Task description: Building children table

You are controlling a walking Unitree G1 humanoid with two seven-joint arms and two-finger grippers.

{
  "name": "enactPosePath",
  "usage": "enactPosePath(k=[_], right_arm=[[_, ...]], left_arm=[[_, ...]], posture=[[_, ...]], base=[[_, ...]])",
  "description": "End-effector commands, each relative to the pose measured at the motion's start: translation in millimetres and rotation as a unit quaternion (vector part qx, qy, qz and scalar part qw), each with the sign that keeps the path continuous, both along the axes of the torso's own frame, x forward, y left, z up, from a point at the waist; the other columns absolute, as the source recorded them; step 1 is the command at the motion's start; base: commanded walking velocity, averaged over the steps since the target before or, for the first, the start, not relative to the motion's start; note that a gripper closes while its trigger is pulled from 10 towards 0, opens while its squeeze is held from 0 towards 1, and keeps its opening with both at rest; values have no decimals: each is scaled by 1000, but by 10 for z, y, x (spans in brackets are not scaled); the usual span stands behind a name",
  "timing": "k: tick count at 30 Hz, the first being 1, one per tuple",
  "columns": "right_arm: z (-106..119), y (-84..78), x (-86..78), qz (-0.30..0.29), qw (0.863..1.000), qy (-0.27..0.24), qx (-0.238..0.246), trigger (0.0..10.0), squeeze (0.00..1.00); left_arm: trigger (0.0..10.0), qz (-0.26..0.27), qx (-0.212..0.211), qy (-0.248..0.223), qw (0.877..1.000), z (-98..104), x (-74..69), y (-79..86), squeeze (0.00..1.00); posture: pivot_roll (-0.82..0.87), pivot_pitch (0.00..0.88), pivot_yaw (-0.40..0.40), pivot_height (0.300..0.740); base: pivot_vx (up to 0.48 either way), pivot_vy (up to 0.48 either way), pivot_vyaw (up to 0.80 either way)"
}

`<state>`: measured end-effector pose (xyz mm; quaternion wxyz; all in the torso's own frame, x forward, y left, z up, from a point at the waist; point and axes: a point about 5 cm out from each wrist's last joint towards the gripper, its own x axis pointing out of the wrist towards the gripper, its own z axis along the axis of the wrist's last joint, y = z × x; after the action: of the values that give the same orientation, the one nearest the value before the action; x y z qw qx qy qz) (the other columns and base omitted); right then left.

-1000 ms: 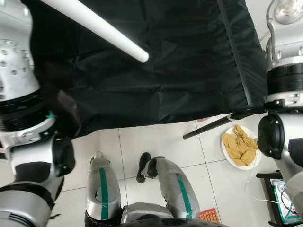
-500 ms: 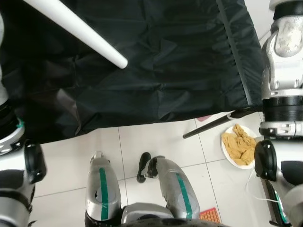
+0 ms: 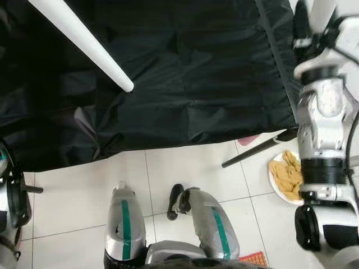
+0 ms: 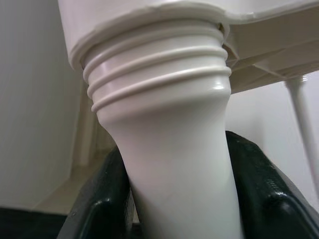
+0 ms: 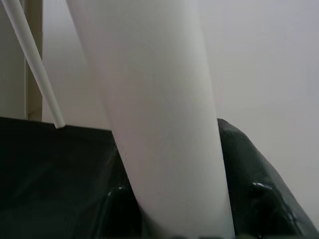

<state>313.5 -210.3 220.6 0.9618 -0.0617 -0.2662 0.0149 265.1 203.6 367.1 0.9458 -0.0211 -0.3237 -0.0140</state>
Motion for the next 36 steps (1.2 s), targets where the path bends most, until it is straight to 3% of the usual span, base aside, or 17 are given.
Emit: enactPosePath(k=[1, 3, 9, 13, 18, 19, 22, 23, 24, 26, 27, 28, 29, 36], right_arm=[[6, -237, -60, -32, 998, -12, 59, 0, 0], [6, -237, -60, -32, 998, -12, 59, 0, 0], [-408, -210, -101, -16, 996, 64, 59, 0, 0], [-498, -190, -114, -9, 995, 80, 62, 0, 0], [-646, -111, -125, 16, 990, 112, 79, 0, 0], [-675, -90, -122, 23, 988, 121, 88, 2235, 0], [-694, -80, -120, 27, 987, 127, 95, 2235, 0], [-718, -59, -111, 32, 986, 135, 98, 10000, 0], [-741, -45, -102, 36, 984, 141, 102, 10000, 133], [-753, -37, -95, 38, 983, 144, 104, 10000, 133], [-774, -32, -91, 38, 982, 150, 105, 10000, 600], [-774, -32, -91, 38, 982, 150, 105, 10000, 600], [-810, -19, -86, 43, 981, 158, 105, 10000, 1000], [-833, 9, -74, 56, 978, 167, 108, 10000, 1000]], left_arm=[[10000, -40, 69, 27, 996, -107, 14, -36, 0], [10000, -40, 69, 27, 996, -107, 14, -36, 0], [10000, -66, 104, 51, 991, -257, -16, -121, 0], [10000, -77, 113, 66, 988, -343, -24, -159, 0], [10000, -76, 138, 118, 980, -619, 7, -241, 0], [10000, -78, 138, 123, 980, -648, 9, -262, 0], [10000, -81, 139, 124, 979, -665, 10, -272, 0], [10000, -90, 139, 128, 978, -703, 0, -309, 0], [10000, -98, 134, 138, 976, -760, -10, -343, 0], [10000, -104, 130, 144, 976, -798, -19, -364, 0], [10000, -107, 127, 151, 974, -846, -31, -383, 0], [10000, -107, 127, 151, 974, -846, -31, -383, 0], [10000, -113, 124, 171, 971, -977, -47, -408, 1000], [10000, -121, 124, 192, 966, -1111, -71, -441, 1000]], posture=[[207, 86, -59, 740], [207, 86, -59, 740], [223, 91, -61, 740], [224, 86, -61, 740], [222, 78, -61, 740], [222, 78, -61, 740], [222, 78, -61, 740], [222, 77, -63, 740], [220, 76, -66, 740], [220, 76, -66, 740], [222, 79, -71, 740], [222, 79, -71, 740], [226, 87, -78, 740], [226, 97, -83, 740]], base=[[0, 0, 0], [0, 0, 0], [0, 0, 0], [0, 0, 0], [0, 0, 0], [0, 0, 0], [0, 0, 0], [0, 0, 0], [0, 0, 0], [0, 0, 0], [0, 0, 0], [0, 0, 0], [0, 0, 0], [0, 0, 0]])
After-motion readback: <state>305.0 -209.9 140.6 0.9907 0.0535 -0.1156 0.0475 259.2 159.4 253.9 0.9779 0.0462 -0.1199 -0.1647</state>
